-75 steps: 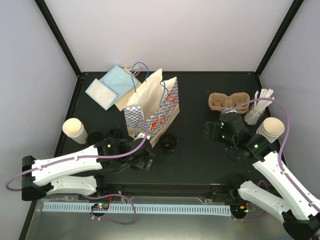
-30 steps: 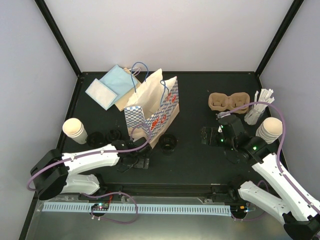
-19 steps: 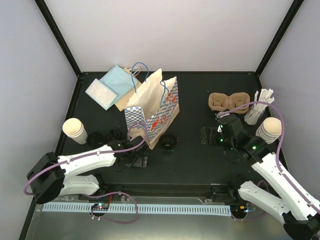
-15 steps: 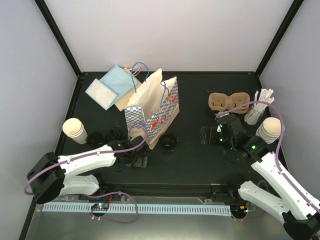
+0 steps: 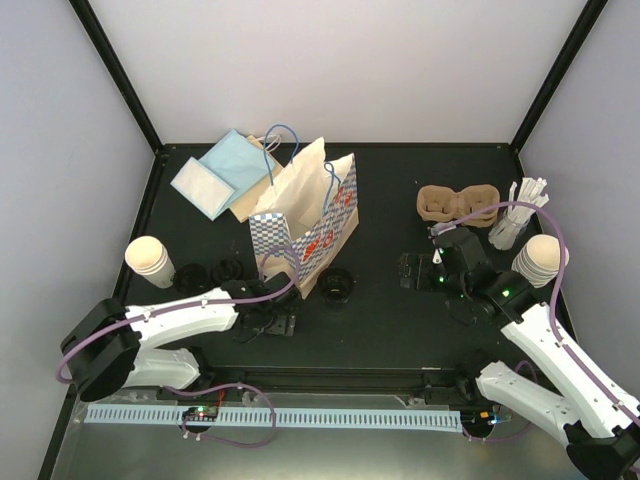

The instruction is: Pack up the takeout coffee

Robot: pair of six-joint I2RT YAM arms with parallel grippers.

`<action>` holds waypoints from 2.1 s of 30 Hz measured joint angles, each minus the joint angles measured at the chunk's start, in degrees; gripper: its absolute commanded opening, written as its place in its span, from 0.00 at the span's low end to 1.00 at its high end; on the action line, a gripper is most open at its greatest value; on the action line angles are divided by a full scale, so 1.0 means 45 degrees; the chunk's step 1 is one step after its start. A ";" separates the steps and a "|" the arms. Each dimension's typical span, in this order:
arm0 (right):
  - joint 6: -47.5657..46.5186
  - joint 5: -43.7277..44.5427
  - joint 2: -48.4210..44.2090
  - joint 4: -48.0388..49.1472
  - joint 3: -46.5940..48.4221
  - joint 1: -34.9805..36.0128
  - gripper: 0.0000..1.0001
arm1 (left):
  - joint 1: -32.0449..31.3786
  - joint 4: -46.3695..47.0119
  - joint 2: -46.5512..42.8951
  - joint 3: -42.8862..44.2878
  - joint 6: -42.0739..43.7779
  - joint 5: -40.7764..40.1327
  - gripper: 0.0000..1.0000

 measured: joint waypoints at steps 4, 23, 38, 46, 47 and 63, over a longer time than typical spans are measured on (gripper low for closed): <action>-0.0005 -0.0015 0.0005 0.0010 -0.0005 0.0000 1.00 | 0.0000 0.0029 0.0369 0.0005 0.0029 0.0000 0.88; -0.0005 -0.0087 0.0000 0.0049 -0.0160 0.0000 1.00 | 0.0000 -0.0180 0.0316 0.0034 -0.0005 -0.0291 0.74; -0.0005 -0.0170 0.0000 0.0160 -0.0272 0.0000 1.00 | -0.0903 -0.1171 -0.2623 0.0112 -0.0427 0.0073 0.73; -0.0049 -0.0665 0.0029 0.0583 -0.0690 0.0000 1.00 | -0.2725 -0.1093 -0.4527 0.0121 -0.1141 0.0282 0.73; -0.0063 -0.0733 0.0029 0.0651 -0.0777 0.0000 1.00 | -0.2943 -0.1044 -0.4537 0.0136 -0.1175 0.0277 0.73; -0.0311 -0.0986 0.0117 0.0840 -0.1069 0.0000 1.00 | -0.5625 -0.0525 -0.1229 0.4177 0.0690 -0.1909 0.73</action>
